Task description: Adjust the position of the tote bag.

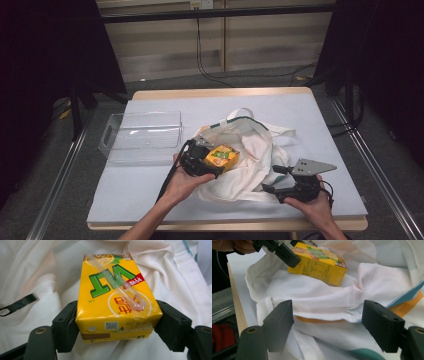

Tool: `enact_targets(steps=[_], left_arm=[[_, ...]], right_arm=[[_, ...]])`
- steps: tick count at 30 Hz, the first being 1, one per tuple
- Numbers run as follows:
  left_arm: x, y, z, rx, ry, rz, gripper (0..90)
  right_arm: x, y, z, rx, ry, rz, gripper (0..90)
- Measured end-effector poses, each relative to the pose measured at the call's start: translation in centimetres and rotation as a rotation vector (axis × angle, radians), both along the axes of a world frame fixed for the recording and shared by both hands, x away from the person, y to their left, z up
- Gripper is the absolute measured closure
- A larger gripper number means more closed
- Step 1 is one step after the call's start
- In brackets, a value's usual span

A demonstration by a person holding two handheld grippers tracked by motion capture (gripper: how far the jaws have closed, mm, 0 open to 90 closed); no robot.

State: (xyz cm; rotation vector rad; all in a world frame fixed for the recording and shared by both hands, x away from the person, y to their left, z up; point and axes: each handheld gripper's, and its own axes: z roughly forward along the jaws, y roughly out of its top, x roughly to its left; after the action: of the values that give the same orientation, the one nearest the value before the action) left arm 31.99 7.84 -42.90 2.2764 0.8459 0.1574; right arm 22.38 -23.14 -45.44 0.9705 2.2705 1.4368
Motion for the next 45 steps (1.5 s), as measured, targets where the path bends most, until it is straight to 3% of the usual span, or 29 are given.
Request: enact_targets(steps=[5,9,10,11,12,15,17,19,21,23,26,27,29,32,36,42,45], left_arm=[[-0.4,0.4,-0.3,-0.056,-0.019,0.007,16.6],[-1.2,0.6,-0.8,-0.075,-0.121,0.012,12.7],[-1.5,0.7,-1.0,-0.089,-0.161,0.027,12.6],[-1.9,0.8,-1.1,-0.076,-0.202,0.016,12.5],[-1.9,0.8,-1.1,-0.076,-0.202,0.016,12.5],[-2.5,1.1,-1.8,-0.132,-0.282,-0.011,12.5],[-2.8,1.1,-2.4,-0.143,-0.301,-0.02,12.6],[-2.8,1.2,-2.6,-0.152,-0.299,-0.013,12.6],[-2.7,1.5,-2.8,-0.19,-0.299,-0.009,13.5],[-2.7,1.5,-2.9,-0.195,-0.297,-0.008,13.5],[-2.9,1.5,-3.3,-0.185,-0.314,-0.003,13.6],[-3.0,1.5,-3.5,-0.212,-0.325,-0.004,13.6],[-3.3,1.6,-3.7,-0.237,-0.386,0.017,14.4],[-3.2,1.3,-4.0,-0.249,-0.377,0.027,17.7],[-3.2,1.2,-4.2,-0.218,-0.383,0.028,19.2],[-3.1,0.8,-4.5,-0.208,-0.391,0.026,17.4],[-2.8,0.8,-4.6,-0.214,-0.379,0.026,25.6]], right_arm=[[0.0,0.1,-0.1,-0.006,0.004,0.012,25.5],[0.0,0.1,-0.1,-0.007,0.006,0.015,25.6],[0.0,0.1,-0.1,-0.006,0.007,0.015,25.7],[0.0,0.1,-0.1,-0.006,0.006,0.017,25.8],[0.0,0.1,-0.1,-0.004,0.006,0.018,25.8],[0.0,0.1,0.0,-0.002,0.005,0.022,25.9],[-0.1,0.1,0.0,0.0,0.006,0.022,25.9],[-0.1,0.1,0.0,0.002,0.004,0.022,25.9],[-0.1,0.1,0.0,0.008,-0.004,0.02,25.9],[-0.1,0.1,0.1,0.011,-0.008,0.019,26.0],[-0.2,0.1,0.2,0.019,-0.022,0.019,25.9],[-0.2,0.1,0.2,0.02,-0.022,0.019,26.0],[-0.2,0.1,0.2,0.02,-0.024,0.019,26.0],[-0.3,0.1,0.3,0.023,-0.026,0.024,25.8],[-0.4,0.0,0.3,0.025,-0.03,0.024,25.8],[-0.5,0.0,0.3,0.026,-0.033,0.018,25.7],[-0.5,-0.1,0.4,0.031,-0.035,0.015,25.7]])
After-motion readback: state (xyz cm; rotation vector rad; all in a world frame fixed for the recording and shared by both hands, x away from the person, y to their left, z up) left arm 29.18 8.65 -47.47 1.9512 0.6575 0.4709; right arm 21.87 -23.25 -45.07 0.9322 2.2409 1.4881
